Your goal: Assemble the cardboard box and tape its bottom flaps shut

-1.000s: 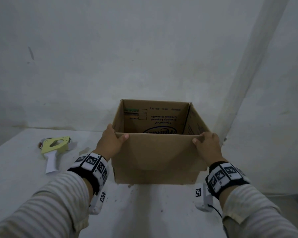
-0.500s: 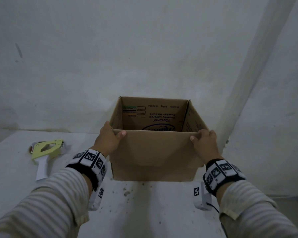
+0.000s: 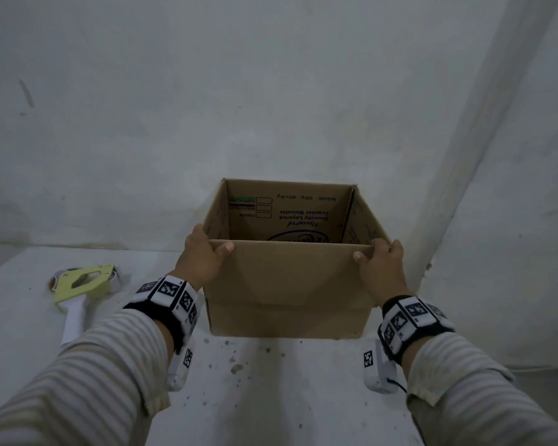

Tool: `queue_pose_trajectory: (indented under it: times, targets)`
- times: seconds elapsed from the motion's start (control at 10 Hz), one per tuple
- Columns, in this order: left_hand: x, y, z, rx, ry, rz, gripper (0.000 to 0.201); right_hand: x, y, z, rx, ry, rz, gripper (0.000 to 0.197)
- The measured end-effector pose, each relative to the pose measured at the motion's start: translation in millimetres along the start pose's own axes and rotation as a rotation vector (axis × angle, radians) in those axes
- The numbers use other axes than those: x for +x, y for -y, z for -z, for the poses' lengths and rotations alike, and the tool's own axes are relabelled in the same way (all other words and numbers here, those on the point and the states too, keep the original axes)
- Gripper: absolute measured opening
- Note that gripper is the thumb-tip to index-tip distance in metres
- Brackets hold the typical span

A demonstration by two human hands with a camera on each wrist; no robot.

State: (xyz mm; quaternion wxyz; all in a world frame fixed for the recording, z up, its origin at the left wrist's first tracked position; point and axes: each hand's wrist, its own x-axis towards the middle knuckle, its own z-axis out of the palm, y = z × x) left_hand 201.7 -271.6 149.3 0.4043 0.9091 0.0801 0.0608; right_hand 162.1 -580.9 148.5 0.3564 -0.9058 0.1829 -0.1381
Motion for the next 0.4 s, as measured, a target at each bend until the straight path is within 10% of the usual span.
queue_pose_trajectory:
  times: [0.4]
  targets:
    - [-49,40,9,-0.071,-0.205,-0.163,0.063,-41,13,23,-0.116,-0.047,0.129,0.069]
